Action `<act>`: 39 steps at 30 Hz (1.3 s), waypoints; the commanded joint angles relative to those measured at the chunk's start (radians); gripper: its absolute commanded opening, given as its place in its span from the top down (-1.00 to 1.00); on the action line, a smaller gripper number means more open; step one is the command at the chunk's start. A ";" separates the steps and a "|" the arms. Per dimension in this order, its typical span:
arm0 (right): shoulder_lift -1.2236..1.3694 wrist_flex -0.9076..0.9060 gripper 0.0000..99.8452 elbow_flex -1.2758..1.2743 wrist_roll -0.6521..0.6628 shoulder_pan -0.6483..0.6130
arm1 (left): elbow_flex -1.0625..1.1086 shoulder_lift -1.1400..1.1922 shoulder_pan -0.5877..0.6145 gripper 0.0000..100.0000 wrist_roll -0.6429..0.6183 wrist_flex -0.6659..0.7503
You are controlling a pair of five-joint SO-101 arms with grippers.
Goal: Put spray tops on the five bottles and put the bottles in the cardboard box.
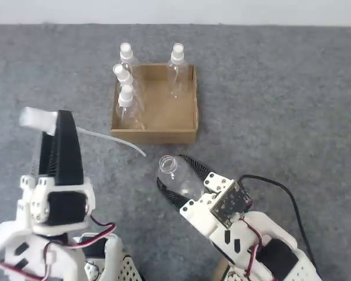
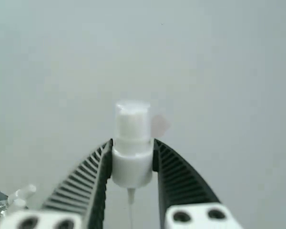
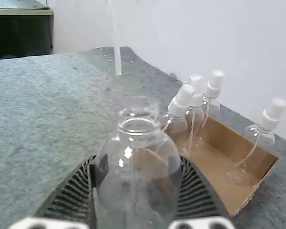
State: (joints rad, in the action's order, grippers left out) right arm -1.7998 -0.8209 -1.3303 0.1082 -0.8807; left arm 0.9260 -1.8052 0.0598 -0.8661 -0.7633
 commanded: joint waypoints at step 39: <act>-0.016 0.176 0.98 -0.052 0.014 -0.041 | 0.116 -0.018 -0.176 0.98 0.043 0.025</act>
State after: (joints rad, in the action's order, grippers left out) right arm -1.7998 -0.6736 -1.4024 0.1112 -0.9099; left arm 1.0288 -1.8067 -0.0675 -0.8692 -0.7603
